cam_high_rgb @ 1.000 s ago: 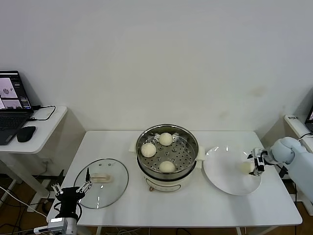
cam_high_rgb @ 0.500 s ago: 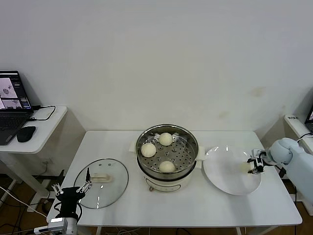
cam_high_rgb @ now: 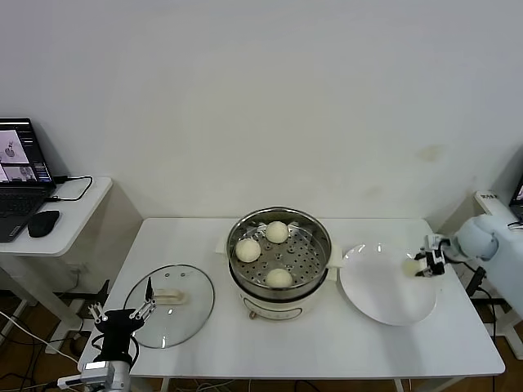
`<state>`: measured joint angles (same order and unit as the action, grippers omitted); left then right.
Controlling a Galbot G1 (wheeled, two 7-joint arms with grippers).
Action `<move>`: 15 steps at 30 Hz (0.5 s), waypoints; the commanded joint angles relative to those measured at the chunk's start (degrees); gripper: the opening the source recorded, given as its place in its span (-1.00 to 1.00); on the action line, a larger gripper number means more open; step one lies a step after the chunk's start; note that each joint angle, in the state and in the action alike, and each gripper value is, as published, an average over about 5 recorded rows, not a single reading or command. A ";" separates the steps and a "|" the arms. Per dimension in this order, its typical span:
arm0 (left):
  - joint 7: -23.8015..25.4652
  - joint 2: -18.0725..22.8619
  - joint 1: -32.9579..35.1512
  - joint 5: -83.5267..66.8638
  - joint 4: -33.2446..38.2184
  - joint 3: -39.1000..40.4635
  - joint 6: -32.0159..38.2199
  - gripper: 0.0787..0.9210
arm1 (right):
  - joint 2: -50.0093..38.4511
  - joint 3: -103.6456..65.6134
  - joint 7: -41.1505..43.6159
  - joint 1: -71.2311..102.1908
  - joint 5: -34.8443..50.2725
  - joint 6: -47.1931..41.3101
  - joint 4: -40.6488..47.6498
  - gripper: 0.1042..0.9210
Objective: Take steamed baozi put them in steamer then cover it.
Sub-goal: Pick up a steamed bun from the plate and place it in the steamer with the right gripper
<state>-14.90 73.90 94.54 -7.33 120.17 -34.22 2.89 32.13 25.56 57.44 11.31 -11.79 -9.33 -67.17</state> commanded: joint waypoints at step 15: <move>-0.03 -0.12 -0.35 -0.35 0.59 -0.05 -0.02 0.77 | 9.62 38.55 -11.03 -49.58 48.05 -21.51 -26.07 -0.07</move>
<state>-14.92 73.72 94.31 -7.61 120.95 -34.21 2.80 32.69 49.06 53.82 -20.20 13.71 -20.00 -84.45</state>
